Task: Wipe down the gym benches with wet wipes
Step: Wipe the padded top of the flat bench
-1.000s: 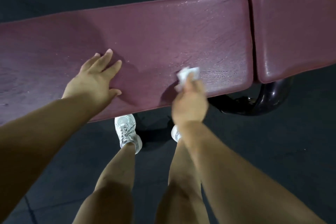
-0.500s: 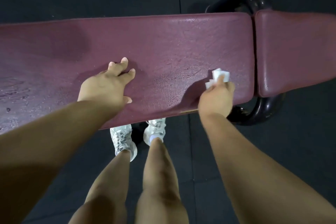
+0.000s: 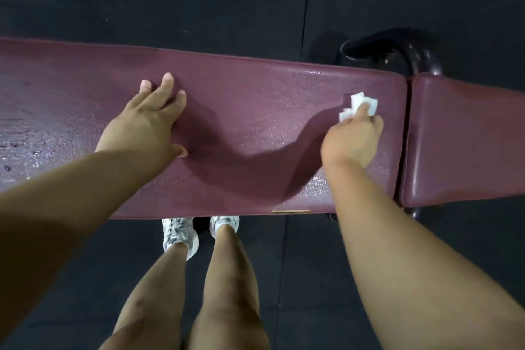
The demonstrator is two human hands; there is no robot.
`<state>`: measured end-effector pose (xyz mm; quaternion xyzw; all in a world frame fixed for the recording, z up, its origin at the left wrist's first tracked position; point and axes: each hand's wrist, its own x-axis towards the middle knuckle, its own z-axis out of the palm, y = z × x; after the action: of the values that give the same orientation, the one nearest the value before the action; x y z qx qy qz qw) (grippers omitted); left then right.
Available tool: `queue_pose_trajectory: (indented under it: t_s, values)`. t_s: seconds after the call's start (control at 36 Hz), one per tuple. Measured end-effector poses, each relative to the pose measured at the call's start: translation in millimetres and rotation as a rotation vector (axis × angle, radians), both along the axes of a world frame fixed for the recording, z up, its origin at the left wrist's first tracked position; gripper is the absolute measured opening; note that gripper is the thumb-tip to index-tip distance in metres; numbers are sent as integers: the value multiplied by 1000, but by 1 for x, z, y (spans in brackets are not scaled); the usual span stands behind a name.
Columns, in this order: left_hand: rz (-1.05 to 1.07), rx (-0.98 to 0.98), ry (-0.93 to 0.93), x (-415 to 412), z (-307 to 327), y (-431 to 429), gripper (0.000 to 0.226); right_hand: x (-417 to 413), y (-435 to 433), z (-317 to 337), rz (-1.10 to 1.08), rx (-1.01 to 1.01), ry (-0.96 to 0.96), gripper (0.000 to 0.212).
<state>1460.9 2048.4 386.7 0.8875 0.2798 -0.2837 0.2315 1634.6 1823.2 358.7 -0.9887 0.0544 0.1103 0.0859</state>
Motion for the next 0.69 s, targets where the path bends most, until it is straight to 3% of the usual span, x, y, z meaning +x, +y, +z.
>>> queue_pose_trajectory:
  t_s: [0.08,0.14,0.19,0.25,0.31,0.36,0.44,0.5,0.58,0.69]
  values:
    - [3,8,19,1,1,-1,94,-42,37,-9,324,111,-35,49]
    - [2,7,33,2,2,0,95,-72,54,-7,694,271,12,41]
    - [4,2,39,2,3,1,95,-90,56,-5,1159,291,49,40]
    - [5,-3,42,3,5,2,95,-76,48,-4,1384,285,23,38]
    - [11,-7,46,5,7,2,94,-42,40,-1,1275,277,47,32]
    - [18,-10,57,6,9,2,93,1,27,-1,937,210,46,31]
    - [12,-4,83,8,10,1,93,48,15,3,420,44,0,50]
    - [13,-7,97,10,12,1,93,52,25,2,265,-10,3,49]
    - [9,-13,97,10,11,2,93,20,56,-8,402,-13,17,45]
    - [-17,-21,90,8,11,5,93,-40,92,-11,939,147,82,33]
